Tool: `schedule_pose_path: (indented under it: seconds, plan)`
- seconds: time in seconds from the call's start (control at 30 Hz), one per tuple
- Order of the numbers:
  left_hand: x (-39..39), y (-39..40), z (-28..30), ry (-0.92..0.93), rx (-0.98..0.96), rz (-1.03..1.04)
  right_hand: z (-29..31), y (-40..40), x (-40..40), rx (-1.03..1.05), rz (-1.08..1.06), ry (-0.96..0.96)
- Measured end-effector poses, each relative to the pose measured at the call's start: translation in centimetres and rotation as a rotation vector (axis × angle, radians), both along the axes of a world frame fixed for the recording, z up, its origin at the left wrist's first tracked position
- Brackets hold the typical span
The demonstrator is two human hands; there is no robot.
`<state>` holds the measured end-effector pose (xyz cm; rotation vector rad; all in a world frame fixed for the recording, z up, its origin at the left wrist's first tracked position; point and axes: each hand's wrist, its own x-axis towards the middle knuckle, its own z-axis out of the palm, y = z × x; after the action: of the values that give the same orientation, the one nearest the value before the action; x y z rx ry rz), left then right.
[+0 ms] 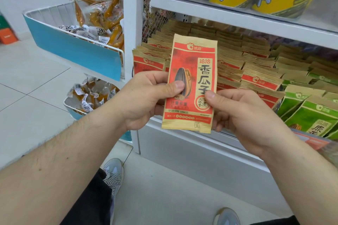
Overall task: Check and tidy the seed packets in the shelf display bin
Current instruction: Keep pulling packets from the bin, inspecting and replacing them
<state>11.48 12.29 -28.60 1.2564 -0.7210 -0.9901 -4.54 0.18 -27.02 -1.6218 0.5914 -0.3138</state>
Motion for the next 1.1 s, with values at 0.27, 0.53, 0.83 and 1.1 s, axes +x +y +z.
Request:
schedule_pose_path:
  seconds: [0.27,0.53,0.83,1.1]
  plan:
    - [0.3,0.0,-0.3,0.023,-0.075,0.020,-0.2,-0.5,-0.3,-0.050,0.079,-0.048]
    - [0.4,0.1,-0.1,0.025,-0.168,0.026,-0.2,-0.4,-0.4,-0.096,0.235,-0.101]
    - [-0.2,0.0,0.1,-0.202,-0.008,0.092,-0.2,2.0,0.2,-0.059,-0.056,-0.251]
    - [-1.4,0.0,0.6,-0.055,-0.024,0.023,-2.8,3.6,1.0,-0.942,-0.183,-0.066]
